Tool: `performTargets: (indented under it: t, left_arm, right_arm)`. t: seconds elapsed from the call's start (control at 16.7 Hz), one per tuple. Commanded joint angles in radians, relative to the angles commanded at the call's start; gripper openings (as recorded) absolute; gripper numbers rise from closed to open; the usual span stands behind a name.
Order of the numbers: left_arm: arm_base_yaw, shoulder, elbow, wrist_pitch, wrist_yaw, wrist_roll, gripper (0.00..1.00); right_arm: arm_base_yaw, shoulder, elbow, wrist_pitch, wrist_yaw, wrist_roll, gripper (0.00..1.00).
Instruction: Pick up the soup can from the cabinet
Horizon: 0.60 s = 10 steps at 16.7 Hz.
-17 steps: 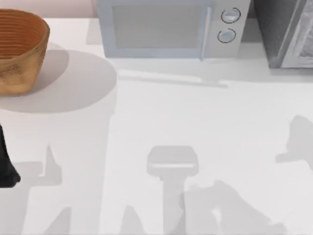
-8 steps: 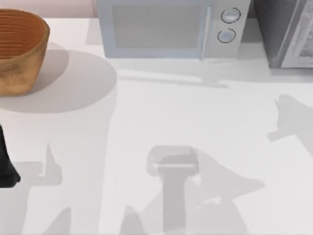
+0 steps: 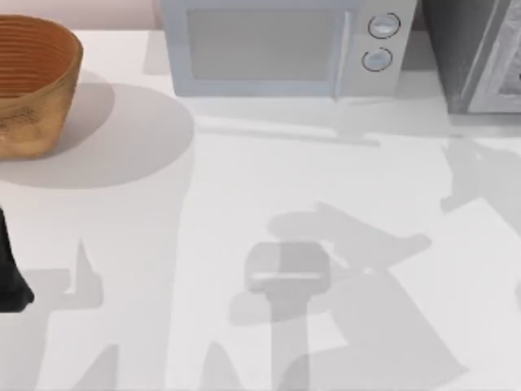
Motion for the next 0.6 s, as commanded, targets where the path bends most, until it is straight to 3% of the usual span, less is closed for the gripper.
performTargets:
  t: [0.6]
  left_arm:
    - [0.000,0.000,0.000,0.000,0.000,0.000,1.00]
  right_arm:
    - [-0.039,0.498,0.168,0.344,-0.187,-0.001,0.00]
